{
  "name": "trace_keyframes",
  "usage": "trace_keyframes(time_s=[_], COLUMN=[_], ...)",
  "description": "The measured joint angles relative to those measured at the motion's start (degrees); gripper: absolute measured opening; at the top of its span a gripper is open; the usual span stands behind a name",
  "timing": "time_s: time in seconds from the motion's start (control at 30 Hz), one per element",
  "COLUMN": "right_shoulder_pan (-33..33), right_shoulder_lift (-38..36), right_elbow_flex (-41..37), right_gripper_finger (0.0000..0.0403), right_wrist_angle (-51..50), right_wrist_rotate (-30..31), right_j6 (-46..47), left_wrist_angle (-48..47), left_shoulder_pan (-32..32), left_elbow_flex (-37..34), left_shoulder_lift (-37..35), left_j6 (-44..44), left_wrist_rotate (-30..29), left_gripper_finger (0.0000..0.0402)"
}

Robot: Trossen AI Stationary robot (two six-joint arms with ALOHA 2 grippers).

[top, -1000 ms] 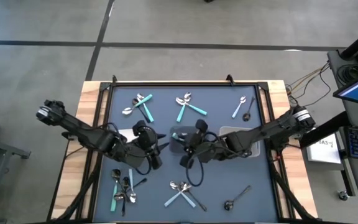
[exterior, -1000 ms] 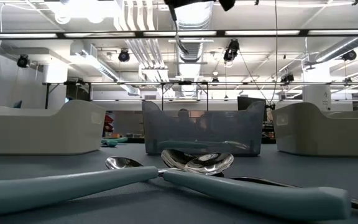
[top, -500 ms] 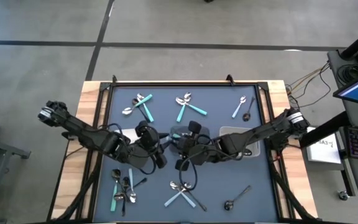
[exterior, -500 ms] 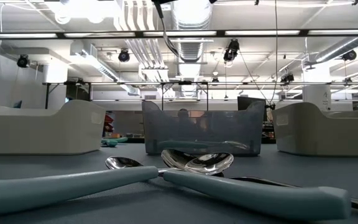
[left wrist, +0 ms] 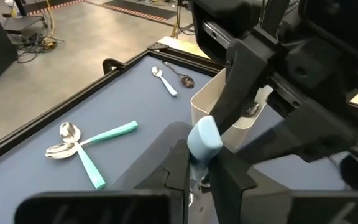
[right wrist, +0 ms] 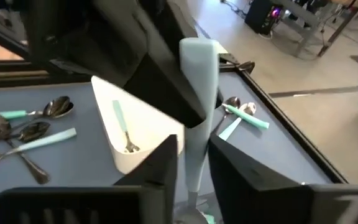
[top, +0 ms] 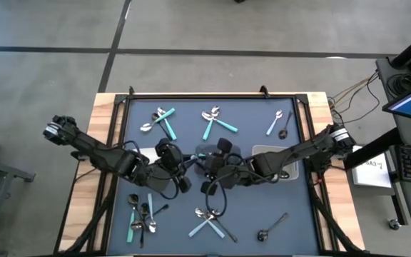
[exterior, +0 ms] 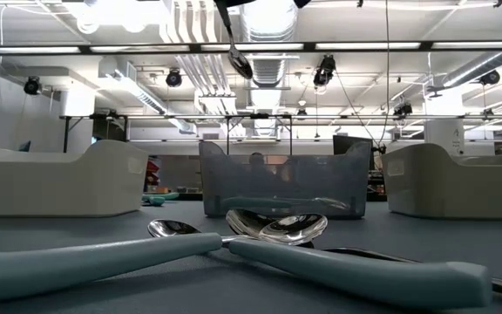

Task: Sort silverware by color (type)
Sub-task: Put the light blue spoon into the white bin

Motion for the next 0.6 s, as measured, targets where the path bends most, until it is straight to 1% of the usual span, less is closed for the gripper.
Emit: trace_keyframes(time_s=[0.17,0.3,0.47,0.6], right_shoulder_pan=[0.1,0.1,0.4,0.8], right_shoulder_lift=[-0.7,-2.1,-4.2,-5.3], right_elbow_flex=[0.0,0.0,0.0,0.0], right_gripper_finger=[0.0142,0.0166,0.017,0.016], right_wrist_angle=[-4.8,-11.1,-20.4,-29.4], right_wrist_rotate=[-0.3,-2.4,-7.8,-13.8], right_j6=[3.5,9.6,18.7,25.2], left_wrist_angle=[-1.8,-7.3,-21.8,-36.3], left_shoulder_pan=[0.4,0.7,0.7,0.8], left_elbow_flex=[0.0,0.0,0.0,0.0], left_shoulder_lift=[-0.2,-1.4,-4.3,-6.6], left_j6=[0.0,-1.7,-7.7,-14.6], left_wrist_rotate=[-0.1,-0.2,0.4,4.0], left_gripper_finger=[0.002,0.002,0.002,0.002])
